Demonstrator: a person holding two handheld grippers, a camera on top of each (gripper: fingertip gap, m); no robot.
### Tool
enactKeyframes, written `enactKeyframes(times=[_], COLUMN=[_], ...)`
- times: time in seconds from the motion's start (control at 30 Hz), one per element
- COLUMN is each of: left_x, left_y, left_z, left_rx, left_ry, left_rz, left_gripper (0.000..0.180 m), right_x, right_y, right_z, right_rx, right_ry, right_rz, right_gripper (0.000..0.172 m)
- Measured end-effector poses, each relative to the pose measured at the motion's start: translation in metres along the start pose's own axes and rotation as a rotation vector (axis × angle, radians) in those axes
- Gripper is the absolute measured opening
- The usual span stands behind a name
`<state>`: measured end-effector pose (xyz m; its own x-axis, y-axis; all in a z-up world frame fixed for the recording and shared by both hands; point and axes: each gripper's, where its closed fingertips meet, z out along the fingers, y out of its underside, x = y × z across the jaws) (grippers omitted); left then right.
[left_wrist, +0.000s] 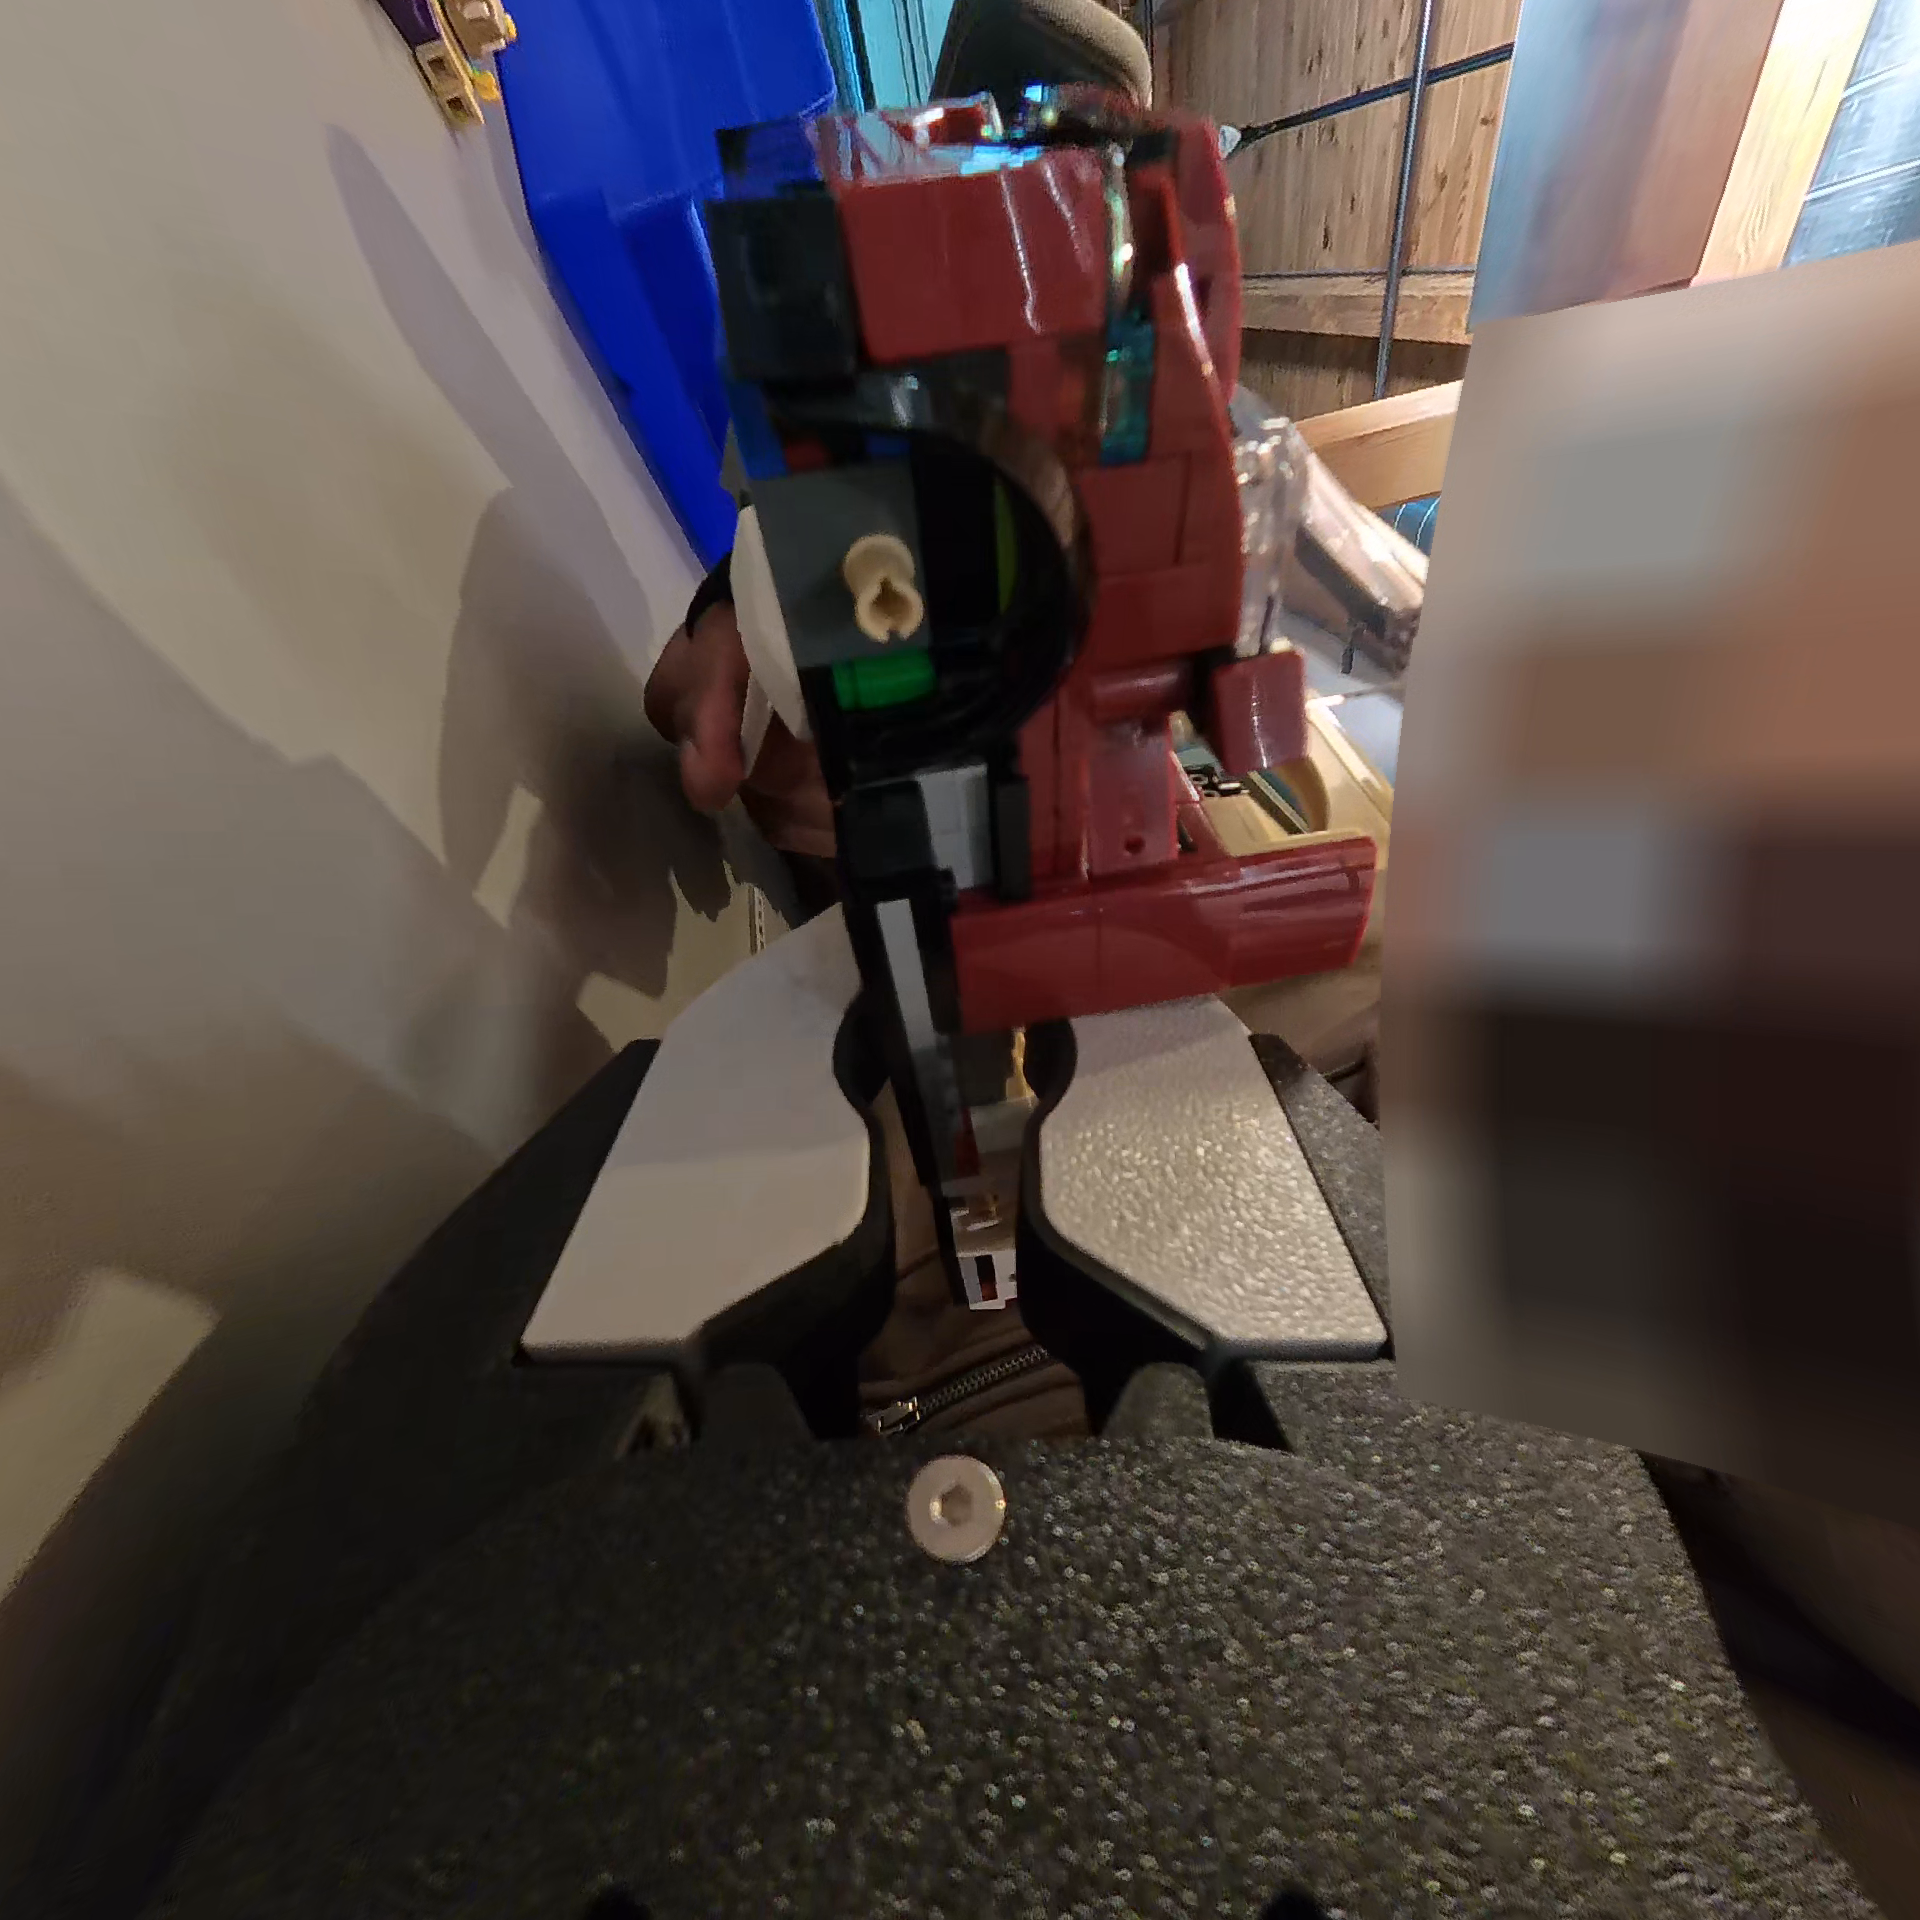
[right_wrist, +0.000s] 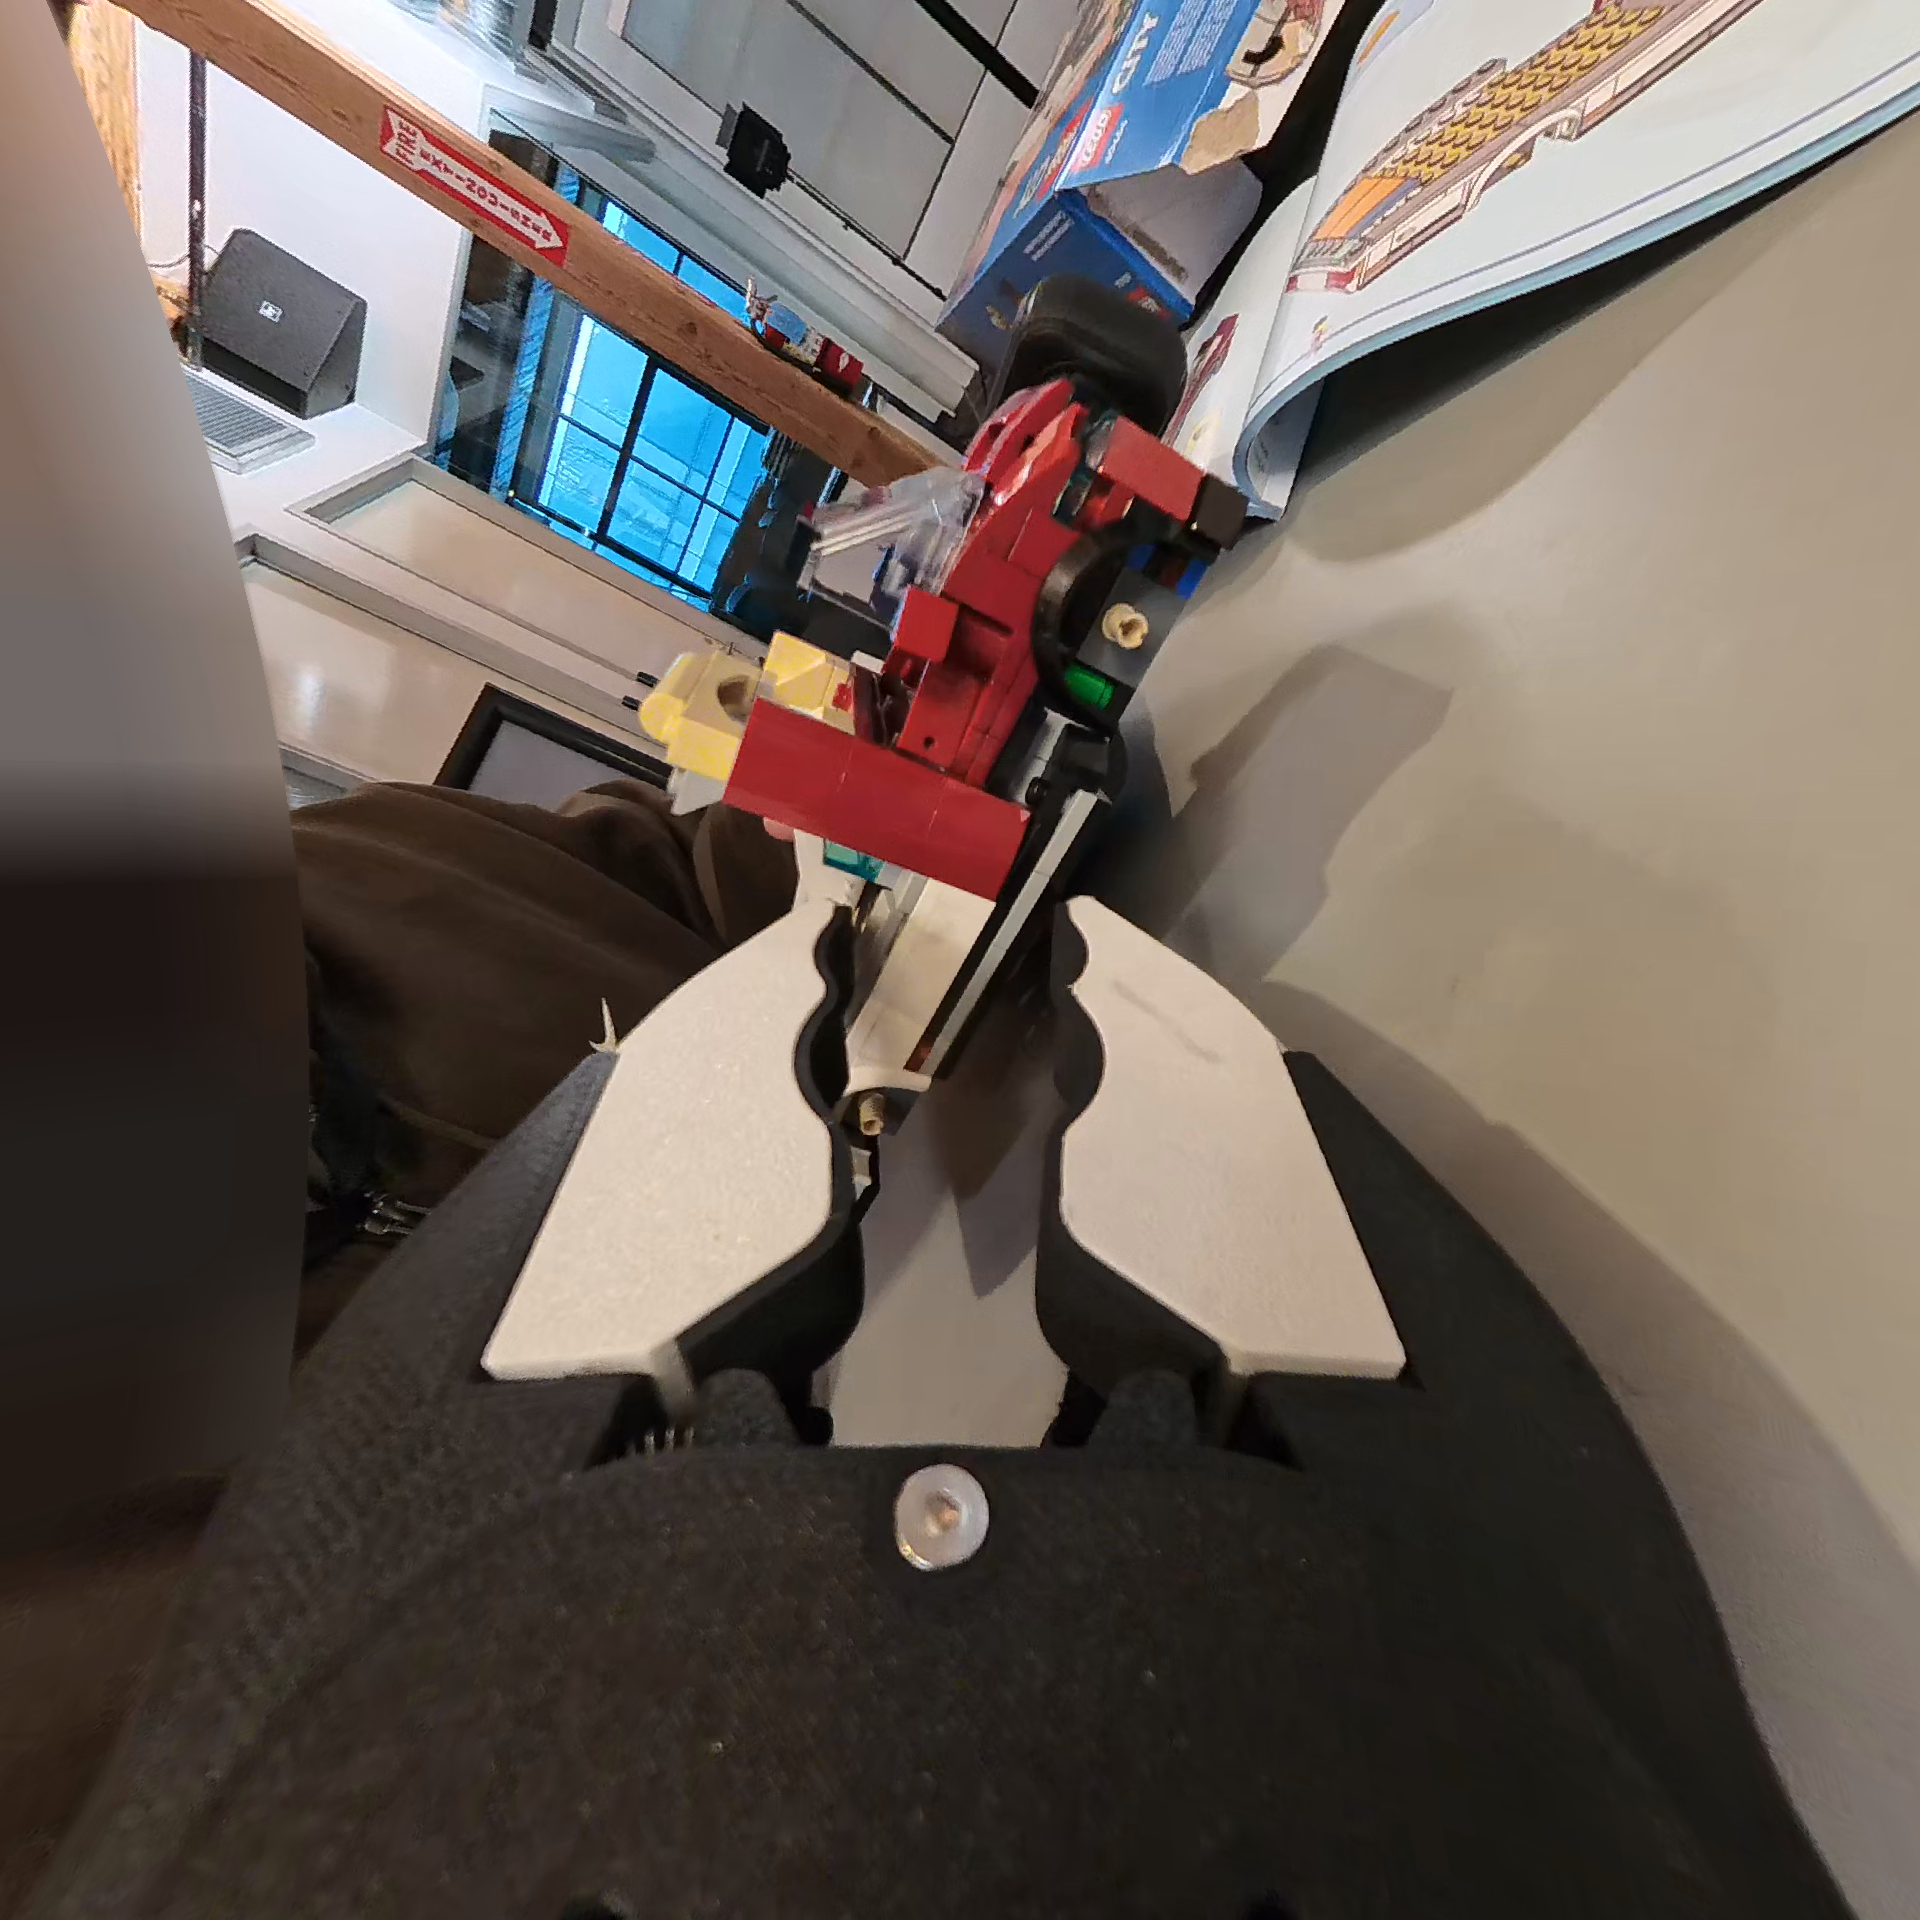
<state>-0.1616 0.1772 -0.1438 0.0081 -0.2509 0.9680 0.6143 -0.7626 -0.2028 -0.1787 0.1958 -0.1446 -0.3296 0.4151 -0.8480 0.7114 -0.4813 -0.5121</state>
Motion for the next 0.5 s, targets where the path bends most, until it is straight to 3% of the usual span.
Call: enactKeyframes(times=[0.5], left_x=[-0.0003], left_y=[0.0022], left_z=[0.0005], left_rx=[-0.01], left_ry=[-0.014], left_rz=[0.018], left_gripper=[0.022], right_x=[-0.0001], right_y=[0.0021], right_z=[0.0019], right_rx=[-0.008], right_ry=[-0.037], right_rz=[0.012], right_gripper=[0.033])
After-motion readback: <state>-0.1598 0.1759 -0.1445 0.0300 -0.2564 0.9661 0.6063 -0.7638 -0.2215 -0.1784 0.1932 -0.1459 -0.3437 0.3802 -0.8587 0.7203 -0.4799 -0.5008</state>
